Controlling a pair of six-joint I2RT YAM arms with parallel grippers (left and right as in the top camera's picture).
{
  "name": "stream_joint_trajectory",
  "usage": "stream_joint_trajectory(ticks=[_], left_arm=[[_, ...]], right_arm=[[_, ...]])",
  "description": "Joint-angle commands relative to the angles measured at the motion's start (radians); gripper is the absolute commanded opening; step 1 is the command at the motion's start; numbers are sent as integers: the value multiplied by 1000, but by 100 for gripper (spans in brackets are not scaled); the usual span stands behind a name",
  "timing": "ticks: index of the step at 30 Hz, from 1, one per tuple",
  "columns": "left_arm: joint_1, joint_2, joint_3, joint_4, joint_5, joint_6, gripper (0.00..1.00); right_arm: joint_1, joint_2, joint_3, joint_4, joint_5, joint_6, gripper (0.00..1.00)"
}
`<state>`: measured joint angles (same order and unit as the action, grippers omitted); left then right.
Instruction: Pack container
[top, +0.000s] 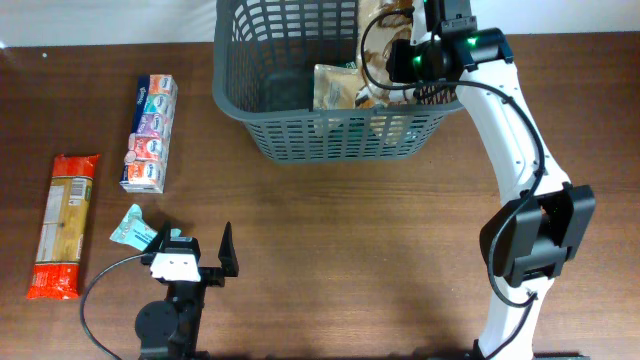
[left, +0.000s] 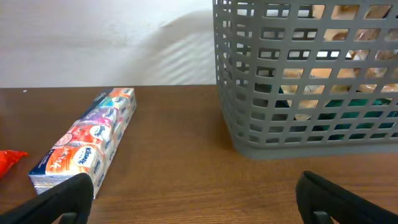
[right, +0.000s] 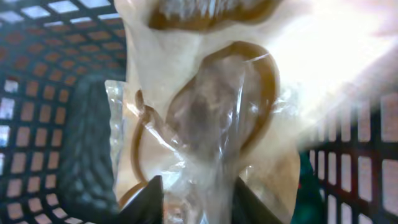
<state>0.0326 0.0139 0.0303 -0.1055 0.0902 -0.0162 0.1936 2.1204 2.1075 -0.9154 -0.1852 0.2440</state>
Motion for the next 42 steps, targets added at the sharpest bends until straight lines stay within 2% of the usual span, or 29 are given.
stream_joint_trajectory(ticks=[1, 2, 4, 7, 11, 19, 26, 35, 42], left_arm=[[5, -8, -7, 3, 7, 6, 99], [5, -8, -7, 3, 7, 6, 99], [5, -8, -7, 3, 8, 6, 99], [5, -8, -7, 3, 8, 6, 99], [5, -8, -7, 3, 7, 6, 99], [5, -8, -7, 3, 8, 6, 99], [5, -8, -7, 3, 7, 6, 99], [5, -8, -7, 3, 7, 6, 99], [5, -8, -7, 3, 8, 6, 99]], right_arm=[[5, -17, 13, 2, -6, -23, 53], [5, -17, 13, 1, -6, -30, 66], [5, -17, 15, -5, -5, -31, 84], [5, -17, 27, -11, -2, -56, 100], [1, -18, 113, -45, 48, -85, 99], [-19, -18, 499, -157, 225, -140, 99], [-135, -18, 757, -328, 436, -140, 99], [-384, -21, 796, -526, 562, -132, 99], [-505, -33, 797, -651, 560, -132, 99]])
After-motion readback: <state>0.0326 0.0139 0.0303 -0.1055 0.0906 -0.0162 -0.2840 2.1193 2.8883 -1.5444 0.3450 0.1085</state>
